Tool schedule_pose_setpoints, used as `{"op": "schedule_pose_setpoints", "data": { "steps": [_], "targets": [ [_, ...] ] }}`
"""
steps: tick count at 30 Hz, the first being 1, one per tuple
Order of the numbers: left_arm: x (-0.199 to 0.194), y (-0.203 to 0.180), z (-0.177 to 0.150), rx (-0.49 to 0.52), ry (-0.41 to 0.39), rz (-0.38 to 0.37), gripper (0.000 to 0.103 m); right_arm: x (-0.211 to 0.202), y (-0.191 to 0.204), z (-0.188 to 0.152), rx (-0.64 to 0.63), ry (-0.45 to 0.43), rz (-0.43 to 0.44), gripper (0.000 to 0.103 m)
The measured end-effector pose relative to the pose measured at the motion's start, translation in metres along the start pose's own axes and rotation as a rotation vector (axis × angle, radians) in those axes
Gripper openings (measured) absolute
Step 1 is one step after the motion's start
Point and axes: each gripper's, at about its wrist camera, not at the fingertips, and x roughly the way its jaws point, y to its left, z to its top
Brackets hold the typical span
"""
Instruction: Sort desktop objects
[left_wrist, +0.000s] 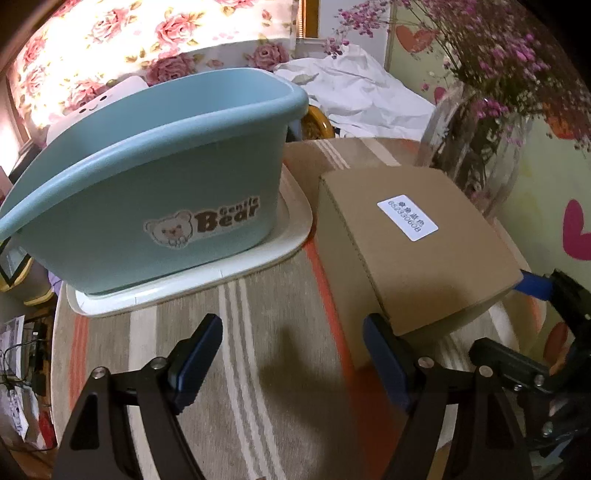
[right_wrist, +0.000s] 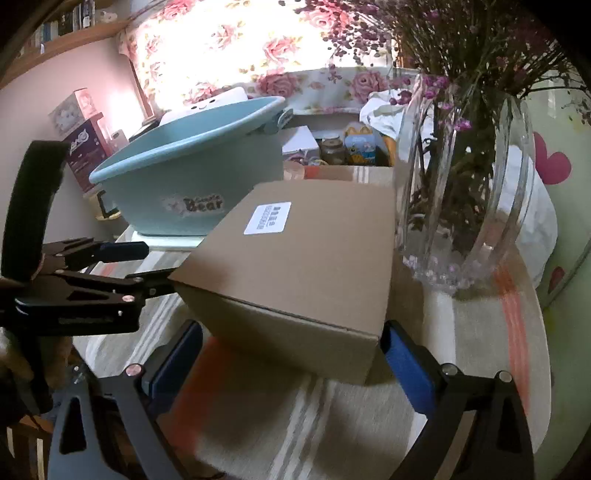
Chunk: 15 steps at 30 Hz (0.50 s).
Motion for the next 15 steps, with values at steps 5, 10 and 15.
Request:
{"op": "schedule_pose_setpoints", "data": {
  "steps": [5,10,15],
  "targets": [
    [-0.005,-0.001,-0.008,0.043,0.004,-0.047,0.081,-0.007,0.007,-0.013,-0.054,0.002,-0.022,0.100],
    [-0.017,-0.002,-0.012,0.100,-0.009,-0.108,0.083,-0.018,-0.003,-0.012,-0.049,-0.038,-0.038,0.100],
    [-0.006,-0.018,-0.017,0.179,0.026,-0.178,0.083,-0.009,-0.024,-0.012,-0.054,0.009,-0.013,0.100]
  ]
}}
